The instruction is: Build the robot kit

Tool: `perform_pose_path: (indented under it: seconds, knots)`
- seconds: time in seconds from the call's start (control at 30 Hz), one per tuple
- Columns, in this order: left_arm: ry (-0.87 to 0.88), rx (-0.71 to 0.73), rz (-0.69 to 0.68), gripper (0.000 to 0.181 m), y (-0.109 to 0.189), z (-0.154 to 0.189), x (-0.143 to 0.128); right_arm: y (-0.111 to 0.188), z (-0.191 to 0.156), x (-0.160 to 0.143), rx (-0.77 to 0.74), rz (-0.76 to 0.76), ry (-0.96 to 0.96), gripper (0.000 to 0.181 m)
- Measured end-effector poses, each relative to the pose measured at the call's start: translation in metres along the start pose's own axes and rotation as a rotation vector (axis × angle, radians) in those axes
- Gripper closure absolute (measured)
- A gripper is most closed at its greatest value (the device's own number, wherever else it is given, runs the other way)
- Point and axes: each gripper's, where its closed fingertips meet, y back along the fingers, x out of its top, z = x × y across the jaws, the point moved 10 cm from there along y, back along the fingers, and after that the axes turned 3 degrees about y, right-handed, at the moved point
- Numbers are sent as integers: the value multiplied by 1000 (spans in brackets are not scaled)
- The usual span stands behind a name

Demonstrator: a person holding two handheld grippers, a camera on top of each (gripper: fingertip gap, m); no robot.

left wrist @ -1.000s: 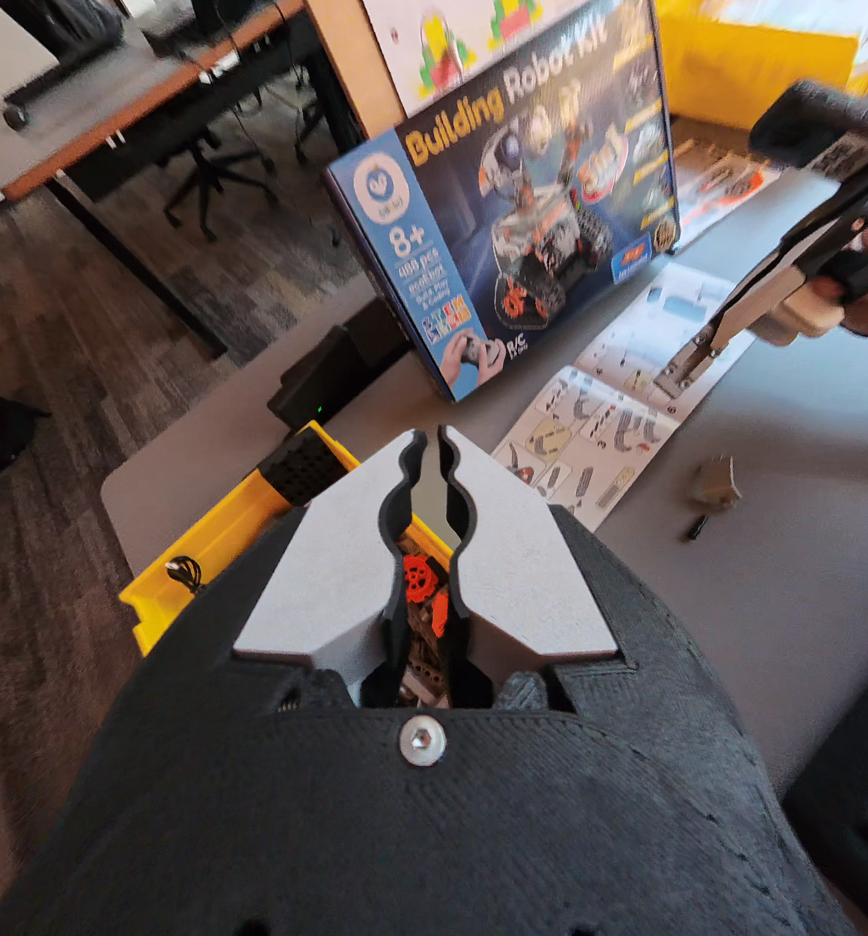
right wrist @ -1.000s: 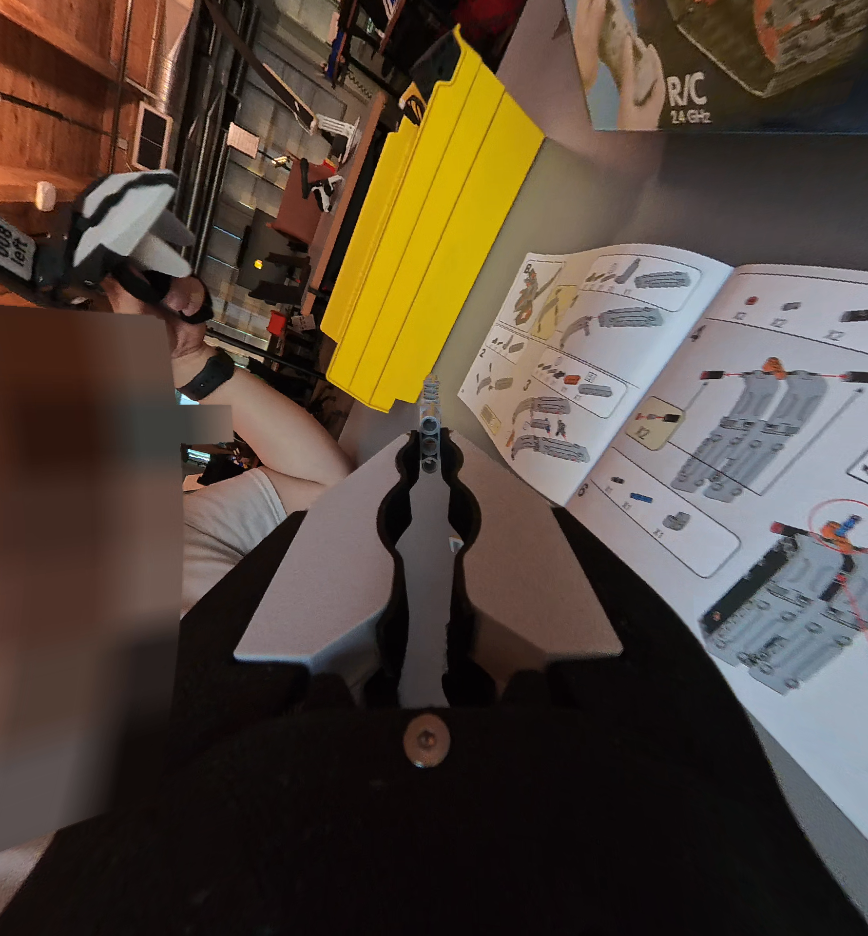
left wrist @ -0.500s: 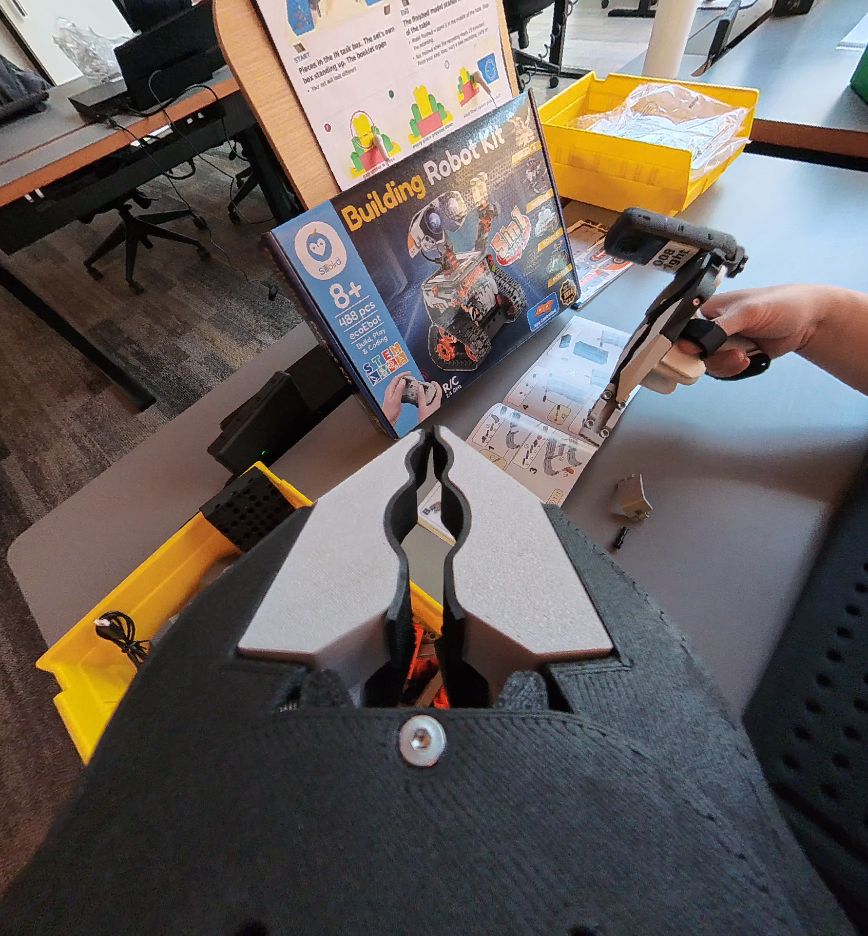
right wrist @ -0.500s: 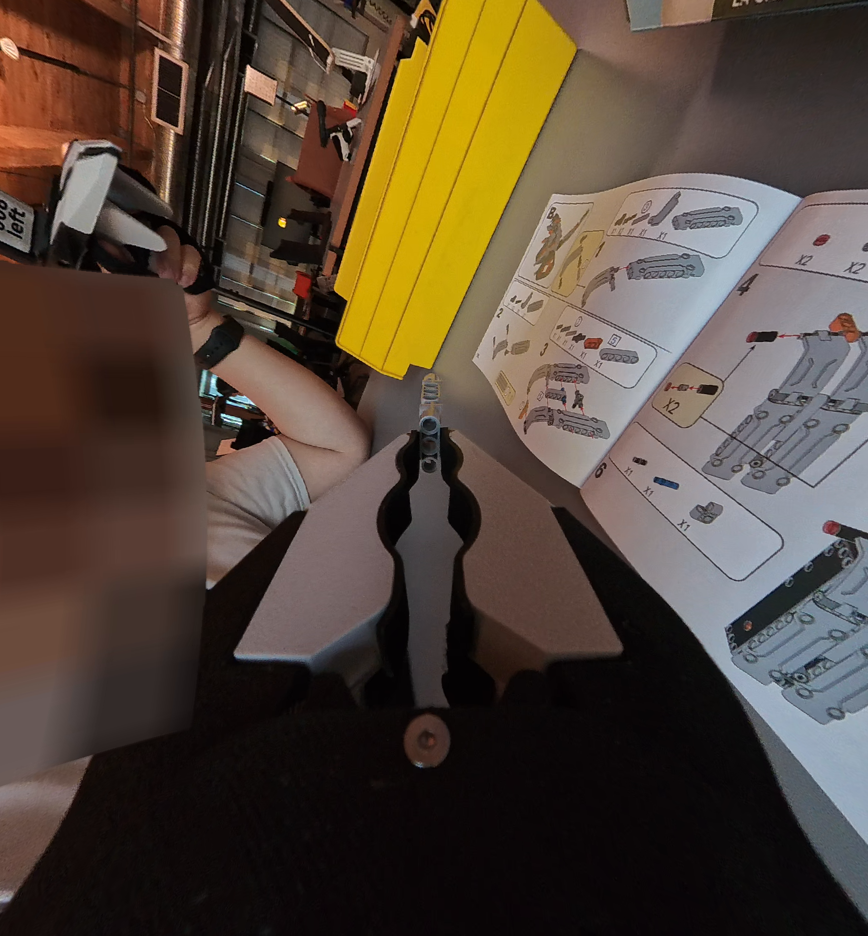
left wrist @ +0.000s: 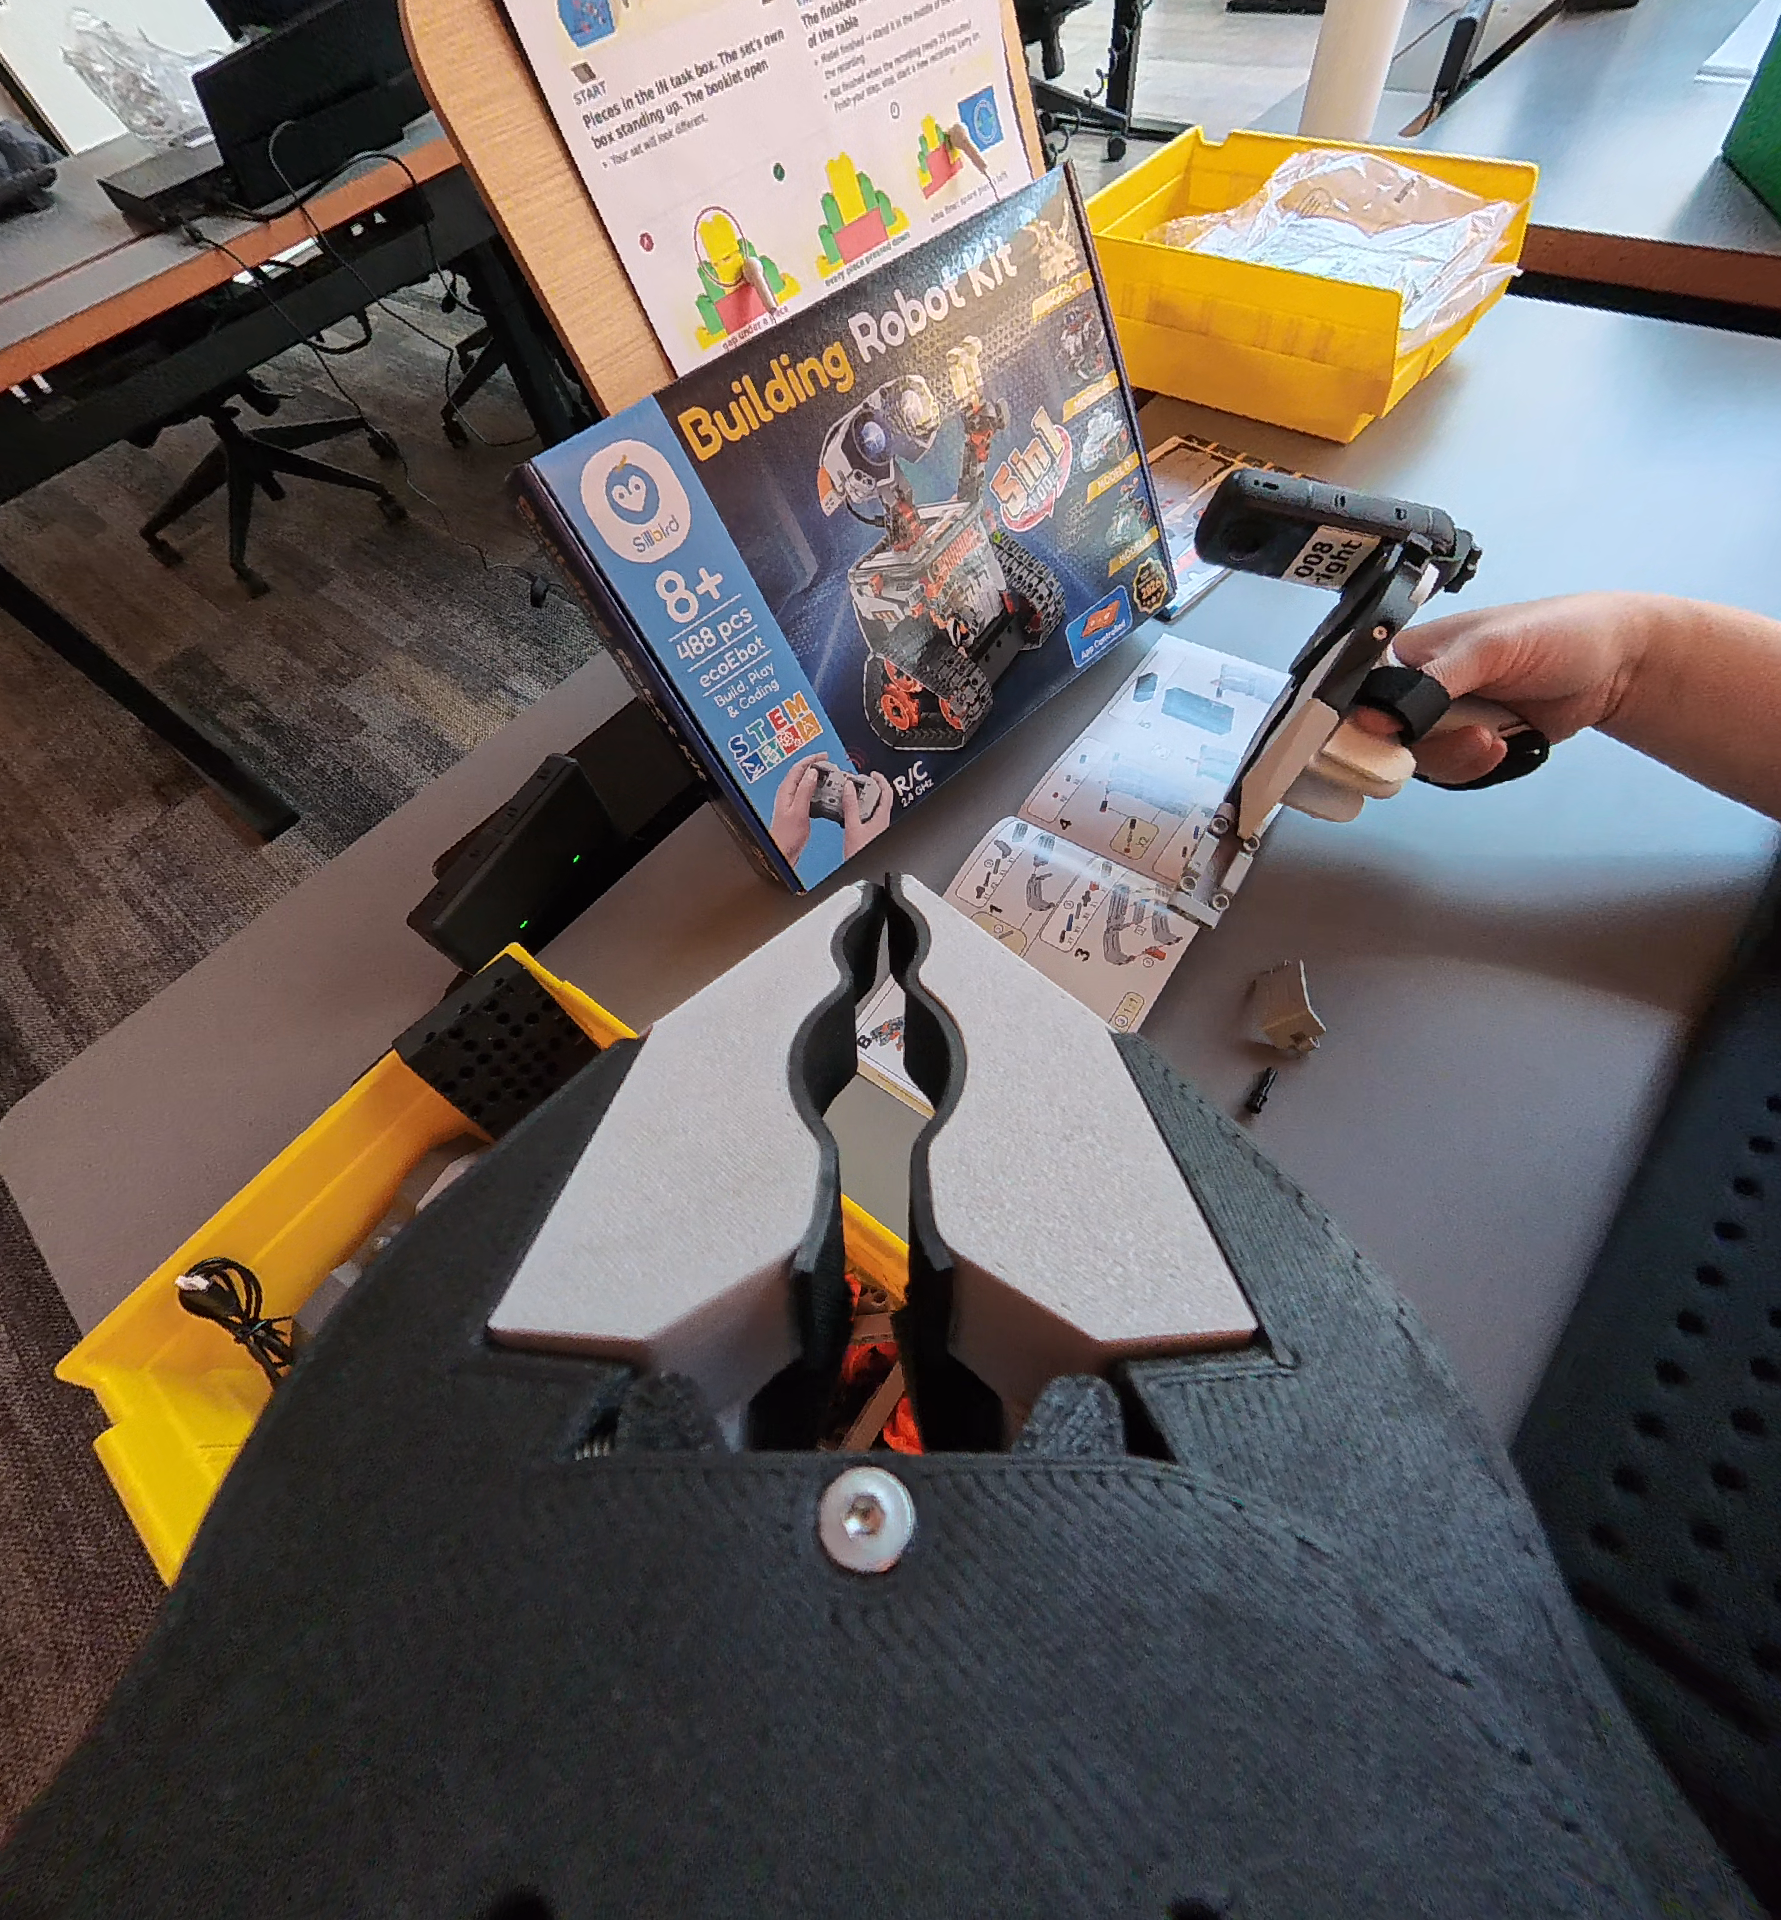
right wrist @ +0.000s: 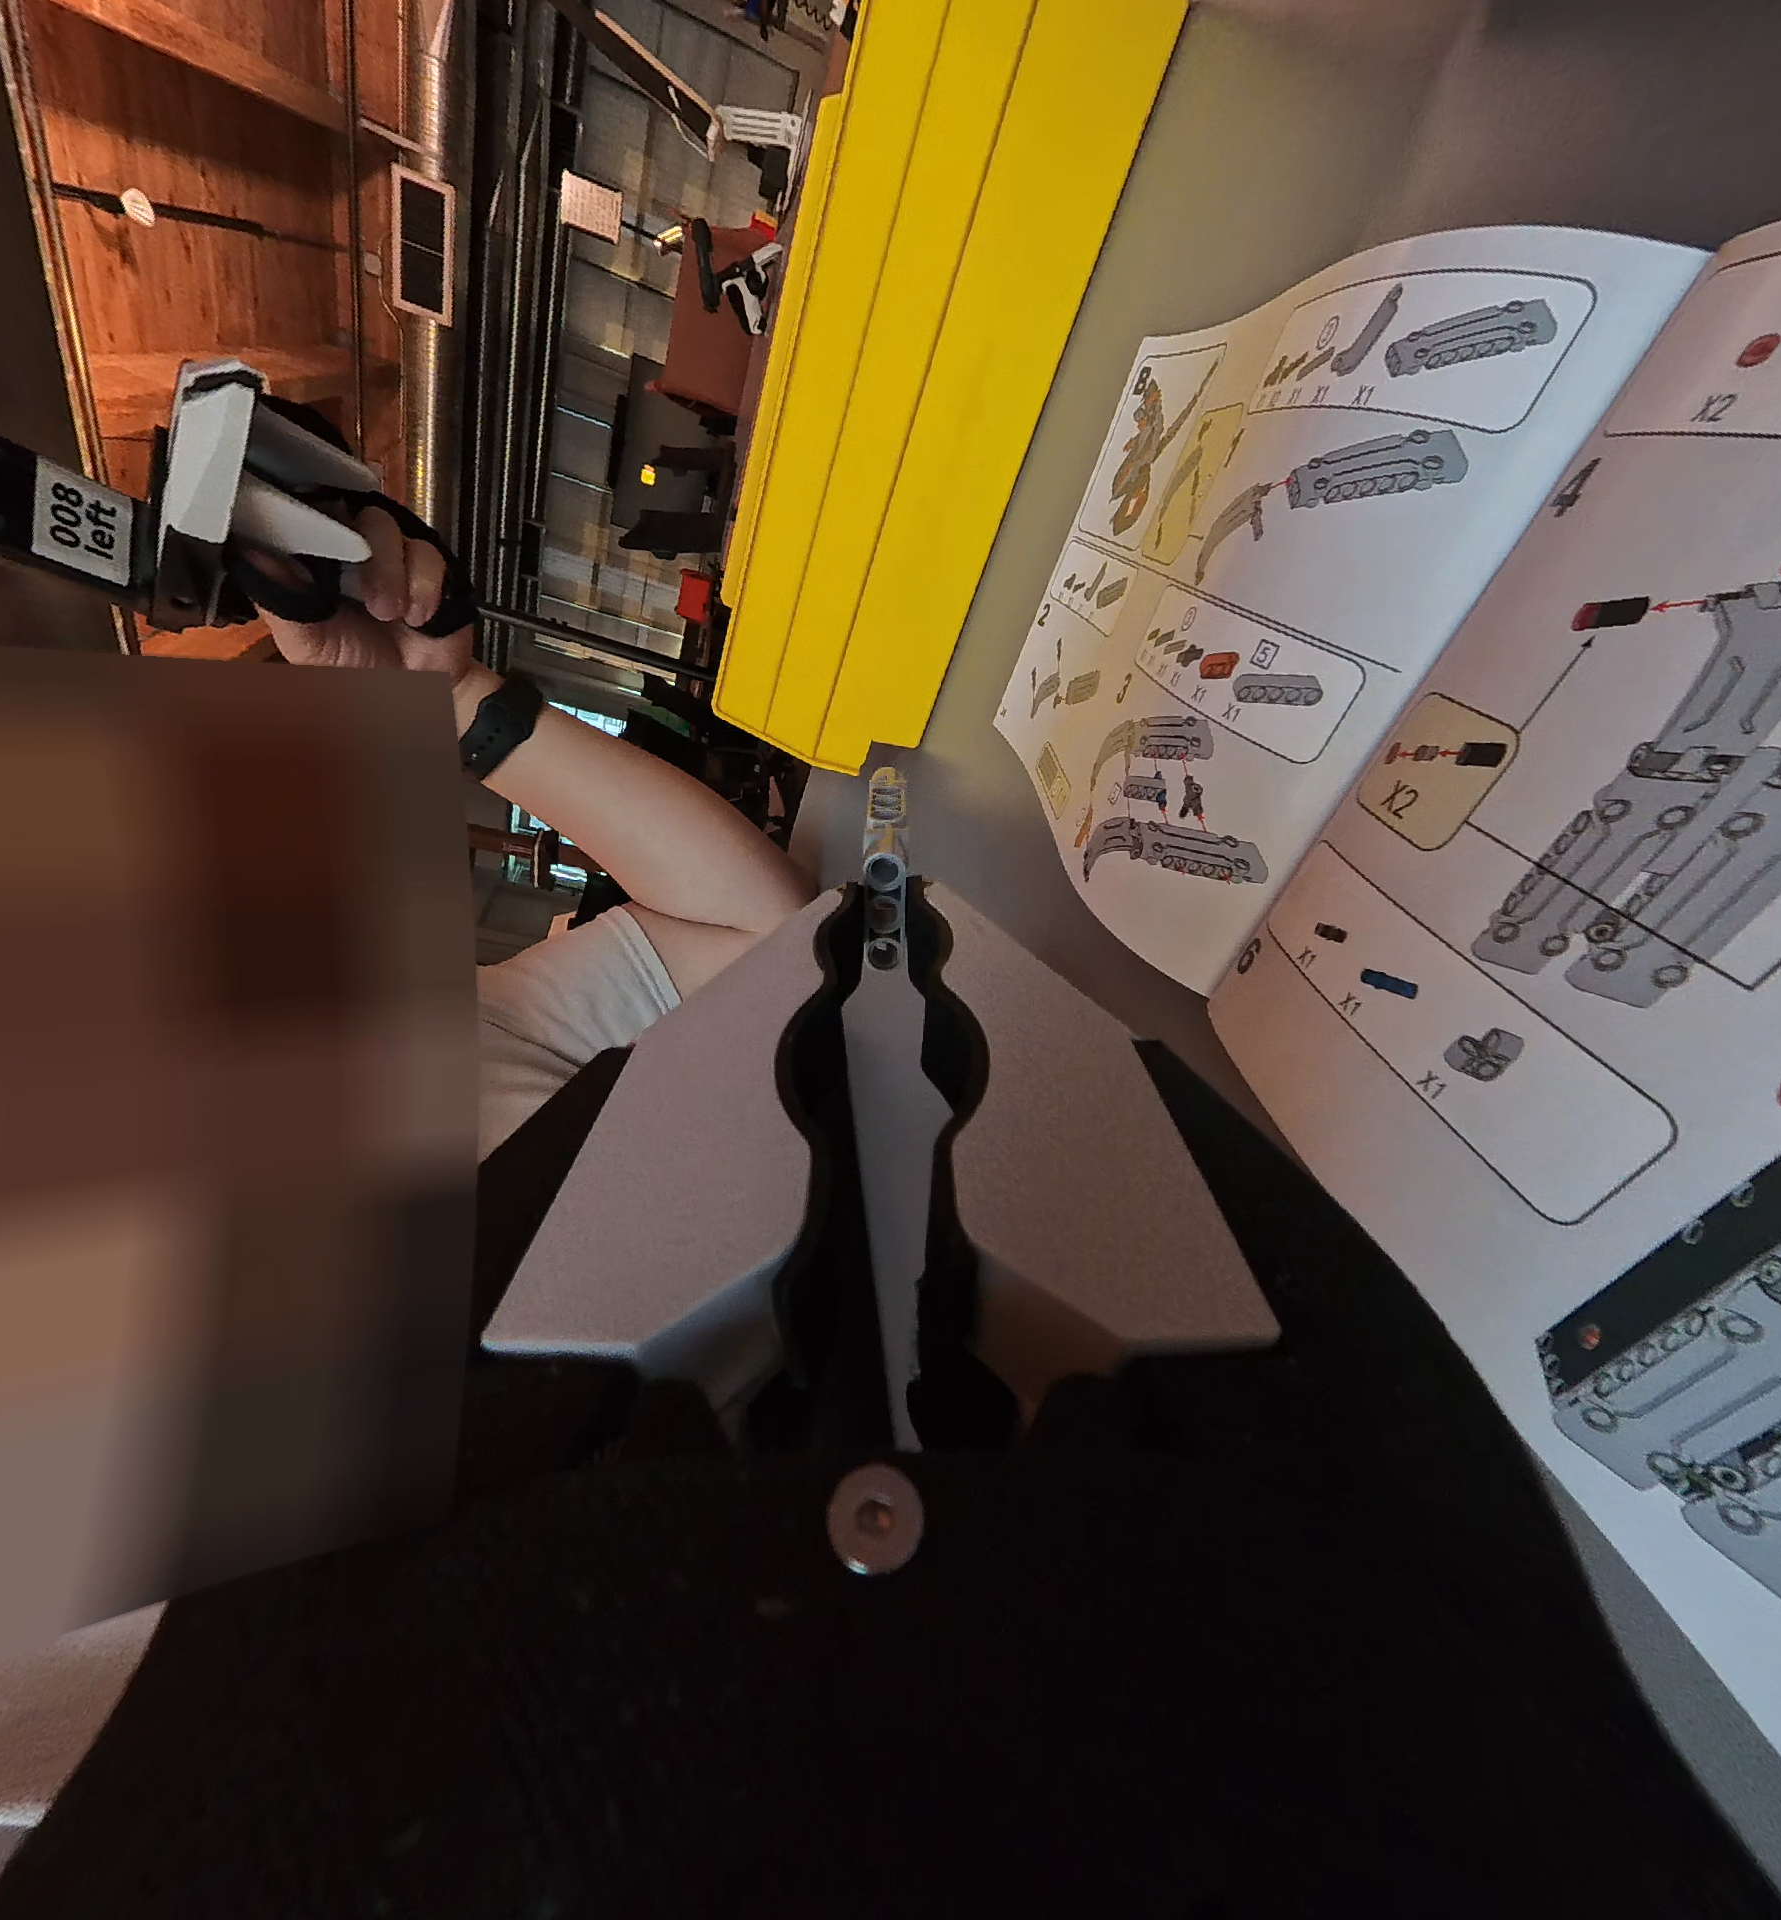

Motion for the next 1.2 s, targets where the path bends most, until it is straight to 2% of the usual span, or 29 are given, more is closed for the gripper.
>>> perform_pose_path:
  seconds: [0.3, 0.47, 0.53, 0.6, 0.7, 0.77, 0.8, 0.97, 1.03, 1.1, 1.2]
  knots:
    - [7, 7, 14, 181, 4, -1, 1, -7, 3, -1, 23, 17, -32, 175]
    - [-3, -17, 22, 181, 5, 4, 2, -19, 2, -3, 125, 37, -68, 175]
    - [-9, -22, 15, 181, 4, 5, 2, -22, 0, -2, 152, 44, -11, 175]
    - [-6, -31, 14, 181, 3, 5, 2, -24, -16, 1, 181, 58, 222, 175]
    - [-2, -42, 15, 181, 3, 5, 2, -24, -58, -9, 155, 106, 896, 174]
    - [-3, -45, 13, 181, 3, 5, 2, -23, -79, -24, 47, 224, 1346, 175]
    - [-5, -45, 12, 181, 3, 6, 2, -24, -86, -32, -21, 249, 1506, 175]
    - [-10, -82, -6, 181, -2, 9, 1, -47, -112, -68, -305, 141, 2090, 175]
    - [-7, -207, -18, 178, -8, 17, -1, -57, -115, -81, -403, 106, 2274, 175]
    - [11, -379, -48, 162, -16, 26, -2, -64, -114, -88, -491, 72, 2404, 175]
    - [1, -508, -95, 150, -26, 36, -4, -67, -115, -94, -534, 95, 2495, 175]
